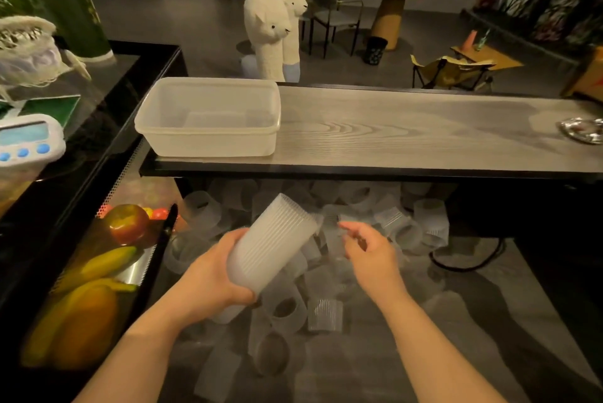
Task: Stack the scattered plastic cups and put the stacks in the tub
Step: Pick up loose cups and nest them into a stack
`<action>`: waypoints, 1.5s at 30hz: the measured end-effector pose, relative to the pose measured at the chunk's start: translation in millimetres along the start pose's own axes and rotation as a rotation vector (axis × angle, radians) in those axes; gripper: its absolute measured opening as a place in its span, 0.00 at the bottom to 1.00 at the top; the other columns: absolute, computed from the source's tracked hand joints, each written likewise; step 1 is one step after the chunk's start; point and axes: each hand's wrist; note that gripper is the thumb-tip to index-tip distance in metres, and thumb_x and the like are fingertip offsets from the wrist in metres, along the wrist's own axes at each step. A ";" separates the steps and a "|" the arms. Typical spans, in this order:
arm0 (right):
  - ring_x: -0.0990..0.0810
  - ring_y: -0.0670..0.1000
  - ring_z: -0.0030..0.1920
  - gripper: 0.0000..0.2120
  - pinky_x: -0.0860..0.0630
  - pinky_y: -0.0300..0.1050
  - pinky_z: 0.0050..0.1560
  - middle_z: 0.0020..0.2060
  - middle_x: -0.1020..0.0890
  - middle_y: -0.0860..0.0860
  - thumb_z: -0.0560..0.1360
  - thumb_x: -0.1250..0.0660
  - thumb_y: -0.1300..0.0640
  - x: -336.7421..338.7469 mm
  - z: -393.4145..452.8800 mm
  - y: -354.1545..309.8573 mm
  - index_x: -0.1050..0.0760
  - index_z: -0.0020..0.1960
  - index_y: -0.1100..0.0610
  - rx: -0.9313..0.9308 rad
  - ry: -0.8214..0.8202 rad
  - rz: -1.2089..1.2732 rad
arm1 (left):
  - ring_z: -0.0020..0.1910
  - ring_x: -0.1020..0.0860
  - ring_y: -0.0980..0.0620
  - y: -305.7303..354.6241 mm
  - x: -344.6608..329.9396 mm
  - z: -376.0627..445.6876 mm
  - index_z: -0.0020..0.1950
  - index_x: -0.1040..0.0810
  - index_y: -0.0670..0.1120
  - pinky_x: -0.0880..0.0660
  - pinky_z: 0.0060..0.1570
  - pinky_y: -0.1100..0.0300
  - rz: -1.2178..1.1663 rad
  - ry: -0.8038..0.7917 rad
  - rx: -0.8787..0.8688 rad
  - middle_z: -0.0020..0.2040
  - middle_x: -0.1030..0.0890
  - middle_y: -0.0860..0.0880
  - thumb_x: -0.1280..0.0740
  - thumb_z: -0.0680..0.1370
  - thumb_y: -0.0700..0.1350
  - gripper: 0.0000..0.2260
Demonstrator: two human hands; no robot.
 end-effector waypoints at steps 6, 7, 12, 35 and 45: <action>0.28 0.57 0.69 0.40 0.27 0.51 0.66 0.73 0.35 0.55 0.73 0.30 0.54 -51.0 -27.2 64.4 0.48 0.78 0.40 -0.338 -0.622 -0.654 | 0.51 0.26 0.56 -8.9 -0.2 -2.8 0.69 0.46 0.66 0.26 0.43 0.65 0.009 0.034 0.076 0.56 0.32 0.63 0.20 0.64 0.48 0.45; 0.30 0.57 0.70 0.42 0.28 0.52 0.67 0.74 0.38 0.53 0.73 0.30 0.56 -55.2 -28.0 70.4 0.51 0.77 0.36 -0.330 -0.630 -0.695 | 0.51 0.26 0.56 -9.0 -0.9 -4.4 0.69 0.46 0.66 0.26 0.43 0.65 0.006 0.040 0.082 0.56 0.32 0.63 0.20 0.64 0.48 0.45; 0.28 0.56 0.68 0.35 0.28 0.50 0.66 0.73 0.35 0.48 0.74 0.32 0.43 -47.2 -21.8 79.0 0.47 0.75 0.36 -0.220 -0.605 -0.790 | 0.52 0.26 0.58 -7.8 0.1 -8.7 0.69 0.46 0.66 0.27 0.47 0.64 0.023 0.053 0.086 0.56 0.31 0.63 0.20 0.64 0.47 0.44; 0.19 0.41 0.53 0.27 0.22 0.37 0.55 0.54 0.21 0.40 0.66 0.25 0.44 40.6 -2.1 -28.6 0.27 0.62 0.29 0.083 -0.199 0.285 | 0.56 0.27 0.61 27.2 -16.2 -6.3 0.67 0.43 0.70 0.25 0.50 0.63 0.068 -0.077 -0.013 0.59 0.31 0.66 0.21 0.61 0.51 0.43; 0.32 0.31 0.66 0.19 0.34 0.32 0.69 0.69 0.31 0.33 0.80 0.43 0.41 -2.3 -27.8 -12.7 0.39 0.70 0.31 0.072 -0.250 0.101 | 0.52 0.26 0.57 12.0 -3.1 -26.4 0.67 0.44 0.69 0.26 0.44 0.64 -0.035 0.061 0.064 0.56 0.30 0.64 0.20 0.64 0.49 0.43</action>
Point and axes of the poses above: each hand's wrist, its own z-axis towards the middle knuckle, its own x-axis out of the back of the hand, y = z × x
